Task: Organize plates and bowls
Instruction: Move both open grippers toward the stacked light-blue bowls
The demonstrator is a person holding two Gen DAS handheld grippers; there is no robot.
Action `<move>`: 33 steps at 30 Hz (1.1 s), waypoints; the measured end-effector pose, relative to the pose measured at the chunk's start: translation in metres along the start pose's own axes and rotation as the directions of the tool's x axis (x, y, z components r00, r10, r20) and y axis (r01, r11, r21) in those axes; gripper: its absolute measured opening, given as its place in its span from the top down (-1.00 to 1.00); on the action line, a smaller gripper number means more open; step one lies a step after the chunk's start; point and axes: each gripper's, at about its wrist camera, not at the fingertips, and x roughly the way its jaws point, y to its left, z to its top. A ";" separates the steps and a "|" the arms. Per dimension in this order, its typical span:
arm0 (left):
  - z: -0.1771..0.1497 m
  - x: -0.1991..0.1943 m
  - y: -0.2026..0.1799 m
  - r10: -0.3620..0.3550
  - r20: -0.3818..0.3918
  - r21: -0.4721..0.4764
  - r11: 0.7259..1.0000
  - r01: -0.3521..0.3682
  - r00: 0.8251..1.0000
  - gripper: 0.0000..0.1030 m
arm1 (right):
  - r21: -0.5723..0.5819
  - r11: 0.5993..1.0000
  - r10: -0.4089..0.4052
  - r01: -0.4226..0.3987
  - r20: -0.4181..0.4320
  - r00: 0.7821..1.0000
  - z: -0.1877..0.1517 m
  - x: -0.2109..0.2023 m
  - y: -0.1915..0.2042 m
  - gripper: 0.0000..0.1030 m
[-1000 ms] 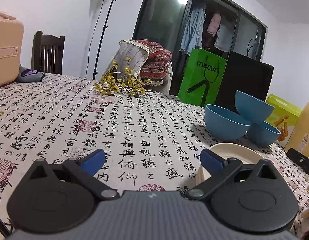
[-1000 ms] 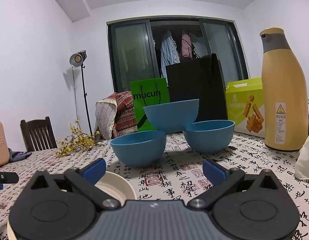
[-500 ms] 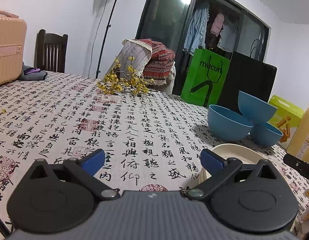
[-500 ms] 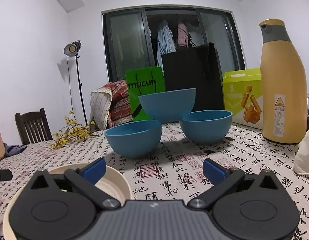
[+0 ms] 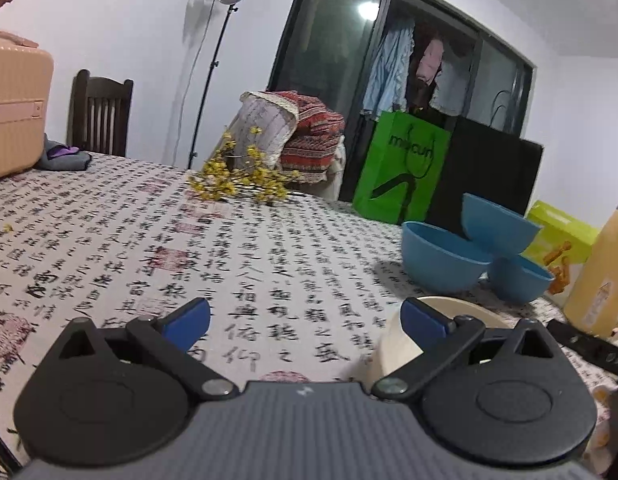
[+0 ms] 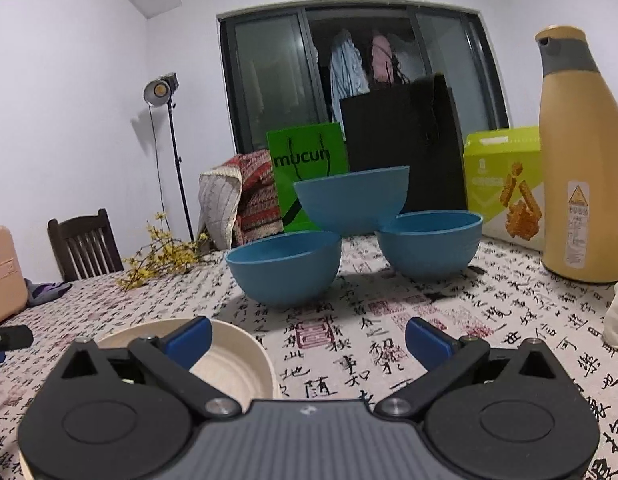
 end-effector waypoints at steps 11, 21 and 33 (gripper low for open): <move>0.018 -0.002 -0.041 -0.118 0.014 0.039 0.992 0.117 0.993 -1.00 | -0.023 0.999 -0.029 0.030 0.025 0.999 0.020 -0.010 -0.023 -1.00; 0.035 0.009 -0.074 -0.186 -0.009 0.078 0.979 0.186 0.983 -1.00 | -0.034 0.997 -0.060 0.062 0.062 0.996 0.049 -0.014 -0.050 -1.00; 0.059 0.029 -0.107 -0.237 -0.049 0.094 0.966 0.241 0.970 -1.00 | -0.074 0.994 -0.074 0.078 0.059 0.995 0.075 -0.010 -0.066 -1.00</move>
